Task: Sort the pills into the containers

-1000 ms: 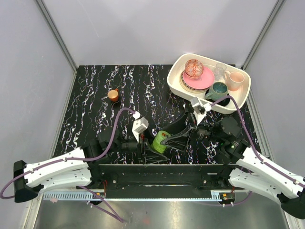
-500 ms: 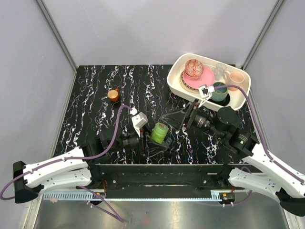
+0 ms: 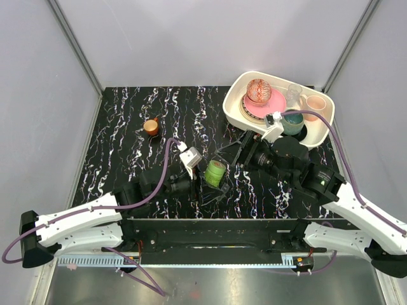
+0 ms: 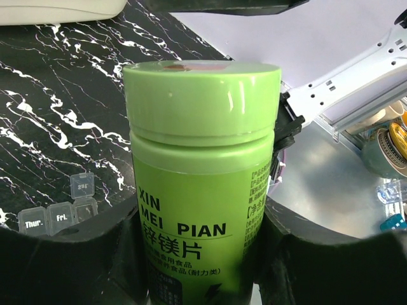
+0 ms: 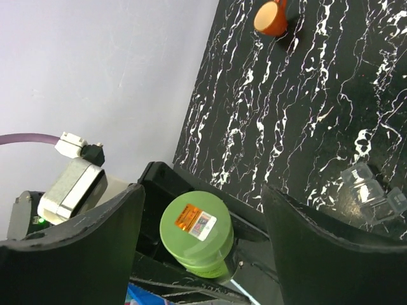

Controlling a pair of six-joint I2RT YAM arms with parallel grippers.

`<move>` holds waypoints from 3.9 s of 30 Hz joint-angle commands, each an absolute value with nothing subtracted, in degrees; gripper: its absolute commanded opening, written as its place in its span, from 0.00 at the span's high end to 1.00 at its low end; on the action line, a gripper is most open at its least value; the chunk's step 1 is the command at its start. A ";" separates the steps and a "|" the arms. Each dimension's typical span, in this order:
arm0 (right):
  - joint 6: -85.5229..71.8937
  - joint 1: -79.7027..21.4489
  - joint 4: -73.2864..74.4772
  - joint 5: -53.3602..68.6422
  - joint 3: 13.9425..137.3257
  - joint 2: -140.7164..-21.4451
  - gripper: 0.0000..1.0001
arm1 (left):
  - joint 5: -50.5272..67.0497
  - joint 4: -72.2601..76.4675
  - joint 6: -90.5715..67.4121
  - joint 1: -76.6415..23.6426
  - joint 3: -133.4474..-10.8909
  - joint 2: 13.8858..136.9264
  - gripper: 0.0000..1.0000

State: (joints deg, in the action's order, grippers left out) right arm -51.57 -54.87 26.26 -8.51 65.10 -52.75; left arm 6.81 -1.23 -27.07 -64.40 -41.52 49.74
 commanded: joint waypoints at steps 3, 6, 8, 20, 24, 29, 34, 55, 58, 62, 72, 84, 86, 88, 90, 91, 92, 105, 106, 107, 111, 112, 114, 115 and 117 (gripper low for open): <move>-54.58 -57.13 27.86 -11.25 68.99 -54.22 0.20 | 5.10 2.02 -26.72 -64.25 -45.88 49.66 1.00; -54.67 -58.18 27.77 -10.81 68.91 -55.28 0.20 | 5.10 2.02 -26.63 -64.25 -46.05 49.83 1.00; -54.67 -59.23 27.86 -10.90 68.82 -55.98 0.21 | 5.10 2.20 -26.72 -64.25 -46.14 50.01 1.00; -52.47 -61.00 26.90 -11.51 68.55 -56.60 0.35 | 5.54 2.81 -26.81 -64.25 -46.06 50.54 1.00; -51.07 -61.08 26.02 -10.20 68.03 -56.52 0.39 | 5.98 3.51 -26.89 -64.25 -45.70 50.45 1.00; -48.43 -61.17 25.23 -8.35 67.41 -56.17 0.48 | 6.42 4.39 -27.25 -64.25 -44.91 50.01 1.00; -42.13 -61.17 19.45 -1.27 64.69 -54.76 0.64 | 8.43 5.71 -27.51 -64.25 -44.39 49.83 1.00; -19.51 -61.17 0.80 27.68 52.39 -44.12 0.95 | 19.69 13.45 -28.30 -64.25 -40.87 45.00 1.00; -19.86 -61.17 0.53 29.44 50.72 -43.33 0.97 | 19.69 13.71 -28.56 -64.25 -40.43 44.30 1.00; -19.78 -61.17 -3.51 30.93 48.08 -40.97 0.97 | 19.69 14.50 -28.65 -64.25 -39.64 43.68 1.00; -19.07 -61.17 -5.71 31.55 44.21 -38.23 0.83 | 21.71 16.35 -28.74 -64.25 -39.38 45.17 1.00; -34.70 -61.17 -2.29 10.21 50.53 -43.77 0.16 | 16.63 11.35 -27.77 -64.25 -40.34 45.35 1.00; -36.90 -61.17 -0.97 7.23 51.85 -44.21 0.12 | 14.86 9.76 -27.51 -64.25 -40.60 45.18 1.00; -39.81 -61.17 2.80 0.46 52.73 -44.30 0.11 | 13.01 8.88 -27.16 -64.25 -40.78 44.91 1.00; -42.08 -61.26 6.04 -5.41 53.87 -44.30 0.10 | 11.09 8.00 -26.81 -64.25 -41.04 45.09 1.00; -42.45 -61.26 6.76 -6.84 54.31 -44.38 0.10 | 10.55 7.39 -26.72 -64.25 -41.22 45.17 1.00; -42.97 -61.17 7.64 -8.25 54.93 -44.47 0.09 | 10.20 7.30 -26.72 -64.25 -41.22 45.18 1.00; -47.46 -61.43 15.47 -16.08 59.06 -50.62 0.10 | 6.42 5.36 -26.63 -64.25 -42.36 46.32 1.00; -47.46 -61.35 15.47 -16.08 59.15 -50.80 0.10 | 6.33 5.36 -26.72 -64.25 -42.28 46.32 1.00; -47.46 -61.43 15.47 -16.08 59.24 -50.97 0.10 | 6.24 5.45 -26.81 -64.25 -42.28 46.32 1.00; -47.64 -61.52 15.47 -15.82 59.24 -50.63 0.10 | 6.15 5.45 -26.81 -64.25 -42.36 46.67 1.00; -47.72 -61.61 15.47 -15.73 59.24 -50.54 0.10 | 6.24 5.54 -26.89 -64.25 -42.36 46.84 1.00; -47.81 -61.61 15.47 -15.47 59.33 -50.54 0.10 | 6.24 5.62 -26.89 -64.25 -42.45 47.28 1.00; -47.73 -61.61 15.47 -15.38 59.41 -50.45 0.10 | 6.33 5.54 -27.07 -64.25 -42.54 47.37 1.00; -47.46 -61.70 15.47 -15.21 59.59 -50.45 0.10 | 6.50 5.71 -27.07 -64.25 -42.63 47.90 1.00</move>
State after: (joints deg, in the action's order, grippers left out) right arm -47.09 -60.84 16.29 -14.13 56.84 -51.18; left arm 7.22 1.65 -27.24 -64.40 -39.40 47.44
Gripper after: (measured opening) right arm 0.901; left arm 0.558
